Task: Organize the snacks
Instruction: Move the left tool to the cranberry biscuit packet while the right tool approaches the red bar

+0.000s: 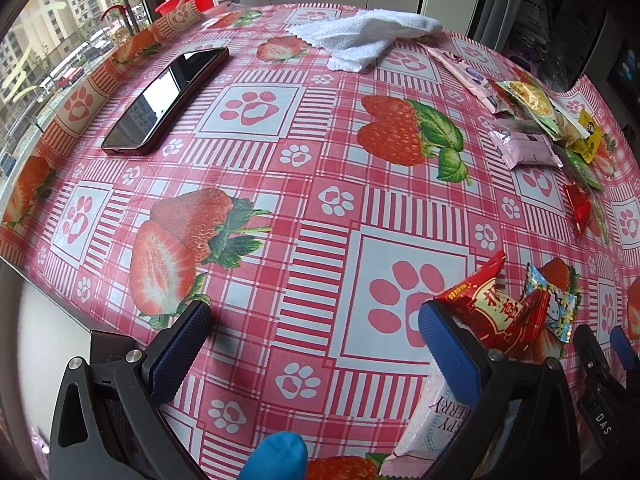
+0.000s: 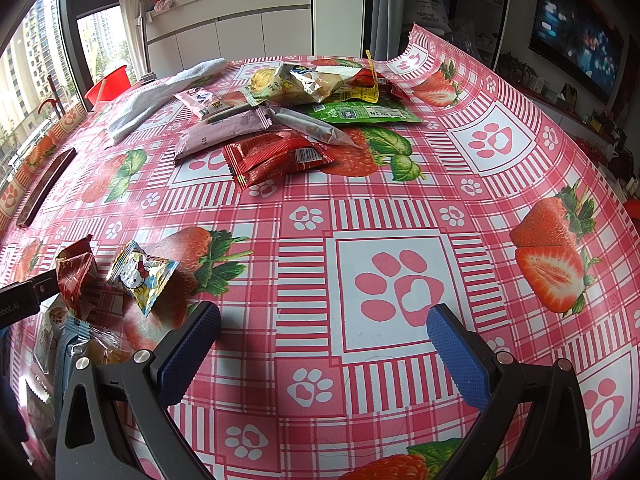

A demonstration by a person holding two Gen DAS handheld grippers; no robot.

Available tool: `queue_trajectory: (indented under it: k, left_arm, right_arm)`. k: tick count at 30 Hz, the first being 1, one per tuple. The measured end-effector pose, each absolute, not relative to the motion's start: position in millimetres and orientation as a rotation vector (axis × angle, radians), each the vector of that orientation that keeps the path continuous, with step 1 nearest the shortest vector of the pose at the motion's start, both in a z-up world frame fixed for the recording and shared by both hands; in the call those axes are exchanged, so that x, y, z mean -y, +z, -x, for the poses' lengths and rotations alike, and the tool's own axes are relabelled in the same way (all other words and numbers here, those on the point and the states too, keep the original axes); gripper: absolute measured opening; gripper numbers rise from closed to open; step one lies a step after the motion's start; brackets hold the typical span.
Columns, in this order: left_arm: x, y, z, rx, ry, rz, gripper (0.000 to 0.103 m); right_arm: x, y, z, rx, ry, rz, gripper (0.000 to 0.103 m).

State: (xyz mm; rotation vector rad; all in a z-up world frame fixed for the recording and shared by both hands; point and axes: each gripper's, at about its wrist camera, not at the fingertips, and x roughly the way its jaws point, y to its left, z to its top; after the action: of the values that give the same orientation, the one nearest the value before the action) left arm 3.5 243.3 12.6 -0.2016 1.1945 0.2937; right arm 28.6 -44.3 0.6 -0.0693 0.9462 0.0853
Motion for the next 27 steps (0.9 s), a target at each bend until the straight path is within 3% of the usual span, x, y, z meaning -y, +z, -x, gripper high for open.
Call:
queue_trajectory:
  k: [8,13,18,27]
  left_arm:
    - [-241,60,49,-1.268,0.182,0.191,0.103]
    - [-233,49,121,-1.417,0.227,0.186,0.103]
    - [-224,30,155,-1.505,0.261,0.208,0.103]
    - [-225,2,152,-1.546,0.265,0.233,0.103]
  right_arm:
    - [50,0,-34,-0.946,0.085,0.069,0.103]
    - [42,0,-31,-0.960,0.071,0.068,0.103]
    - [31,1,-46,-1.307,0.210,0.169,0.103]
    - [68,9,43,-1.629,0.271,0.006,0.103]
